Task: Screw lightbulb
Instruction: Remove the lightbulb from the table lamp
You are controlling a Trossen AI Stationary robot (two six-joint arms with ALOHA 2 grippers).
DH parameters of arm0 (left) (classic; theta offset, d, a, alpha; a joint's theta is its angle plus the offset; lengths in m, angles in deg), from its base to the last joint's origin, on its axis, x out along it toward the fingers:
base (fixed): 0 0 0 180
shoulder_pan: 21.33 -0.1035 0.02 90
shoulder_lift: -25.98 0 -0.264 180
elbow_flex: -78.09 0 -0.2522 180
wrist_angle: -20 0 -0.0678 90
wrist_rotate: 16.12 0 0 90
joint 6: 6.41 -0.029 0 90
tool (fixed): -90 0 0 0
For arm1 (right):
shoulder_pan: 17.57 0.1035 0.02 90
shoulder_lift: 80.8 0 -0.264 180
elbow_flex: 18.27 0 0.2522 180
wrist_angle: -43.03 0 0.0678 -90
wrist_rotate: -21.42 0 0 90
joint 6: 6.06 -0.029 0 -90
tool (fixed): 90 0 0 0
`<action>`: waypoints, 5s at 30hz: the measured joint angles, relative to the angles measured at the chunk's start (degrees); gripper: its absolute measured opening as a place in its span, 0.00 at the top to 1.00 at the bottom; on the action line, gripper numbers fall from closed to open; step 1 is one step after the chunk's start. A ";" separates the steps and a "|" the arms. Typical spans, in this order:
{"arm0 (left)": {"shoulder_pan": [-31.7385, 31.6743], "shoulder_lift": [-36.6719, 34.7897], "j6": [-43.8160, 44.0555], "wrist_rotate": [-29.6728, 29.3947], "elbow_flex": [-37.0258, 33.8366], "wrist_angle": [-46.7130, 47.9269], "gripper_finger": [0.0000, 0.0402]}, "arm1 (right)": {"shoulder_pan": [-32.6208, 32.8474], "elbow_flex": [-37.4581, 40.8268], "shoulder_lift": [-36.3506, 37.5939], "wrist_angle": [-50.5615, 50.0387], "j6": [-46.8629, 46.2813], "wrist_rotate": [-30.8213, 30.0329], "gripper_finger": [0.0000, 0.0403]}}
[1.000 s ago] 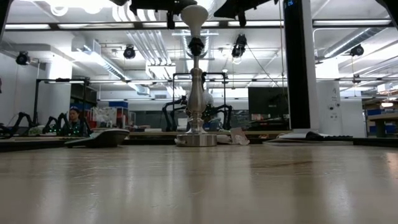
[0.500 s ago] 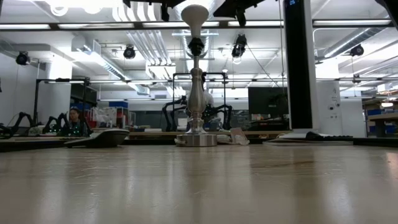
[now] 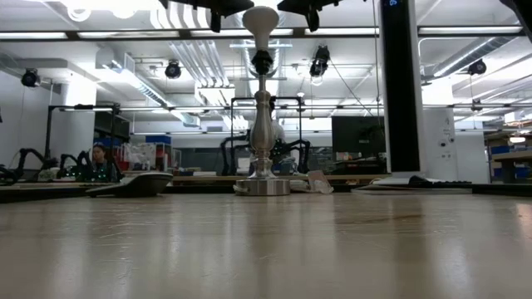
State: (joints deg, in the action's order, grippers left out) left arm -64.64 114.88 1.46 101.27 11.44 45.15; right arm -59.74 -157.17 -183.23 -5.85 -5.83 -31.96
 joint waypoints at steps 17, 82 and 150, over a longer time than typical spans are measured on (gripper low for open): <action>-0.04 -2.69 -4.12 -9.84 0.24 12.01 1.00 | 0.68 3.21 -2.33 8.56 1.79 -0.59 1.00; -1.08 -1.79 0.19 -13.76 1.44 9.24 1.00 | -0.85 -4.70 -3.34 2.14 0.58 -5.11 1.00; -1.01 -0.80 -0.06 1.69 -0.65 15.22 0.85 | 0.17 -1.52 -9.90 -2.15 11.23 1.33 0.63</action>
State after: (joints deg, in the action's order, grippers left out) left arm -65.65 114.08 1.40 102.96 10.79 60.37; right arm -59.56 -158.69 -193.13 -8.00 5.40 -30.64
